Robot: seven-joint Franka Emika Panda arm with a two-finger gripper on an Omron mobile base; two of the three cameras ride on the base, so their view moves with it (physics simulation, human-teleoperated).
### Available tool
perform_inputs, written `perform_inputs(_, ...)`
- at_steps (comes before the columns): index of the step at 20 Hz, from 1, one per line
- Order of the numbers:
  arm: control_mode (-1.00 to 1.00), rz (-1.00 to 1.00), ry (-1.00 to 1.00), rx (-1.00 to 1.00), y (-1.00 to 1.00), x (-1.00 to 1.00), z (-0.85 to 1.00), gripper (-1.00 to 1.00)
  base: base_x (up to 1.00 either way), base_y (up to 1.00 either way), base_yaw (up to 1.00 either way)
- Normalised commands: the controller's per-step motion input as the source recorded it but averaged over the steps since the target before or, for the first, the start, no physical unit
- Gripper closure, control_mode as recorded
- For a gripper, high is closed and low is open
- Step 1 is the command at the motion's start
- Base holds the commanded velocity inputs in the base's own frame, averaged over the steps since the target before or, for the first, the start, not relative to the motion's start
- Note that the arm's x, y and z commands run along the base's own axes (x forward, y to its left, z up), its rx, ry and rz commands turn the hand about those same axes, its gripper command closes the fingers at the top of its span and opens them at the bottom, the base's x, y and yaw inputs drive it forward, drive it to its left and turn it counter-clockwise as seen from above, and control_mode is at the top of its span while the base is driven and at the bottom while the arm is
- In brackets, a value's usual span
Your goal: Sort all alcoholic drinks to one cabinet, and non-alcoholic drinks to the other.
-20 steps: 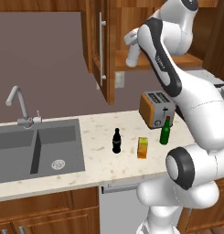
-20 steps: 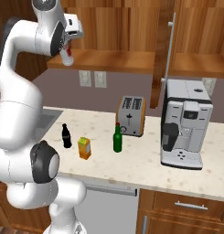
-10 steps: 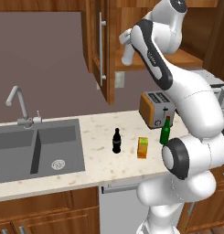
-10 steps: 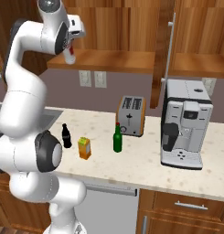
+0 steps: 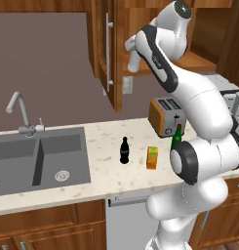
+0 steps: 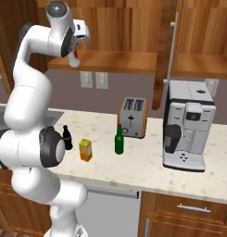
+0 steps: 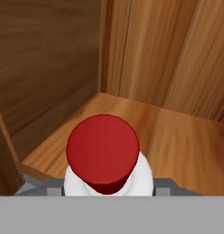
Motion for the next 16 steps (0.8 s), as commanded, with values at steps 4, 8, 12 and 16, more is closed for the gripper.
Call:
perform_inputs(4, -1.00, 0.00, -0.06, 0.00, 0.00, 0.37, -0.02, 1.00, 0.00, 0.00, 0.00)
perform_inputs(8, -1.00, 0.00, -0.11, -0.01, 0.00, 0.28, 0.00, 1.00, 0.00, 0.00, 0.00)
perform_inputs(12, -1.00, 0.00, -0.08, 0.00, 0.00, 0.29, 0.00, 1.00, 0.00, 0.00, 0.00)
perform_inputs(16, -1.00, 0.00, 0.00, 0.00, 0.00, 0.47, -0.21, 1.00, 0.00, 0.00, 0.00)
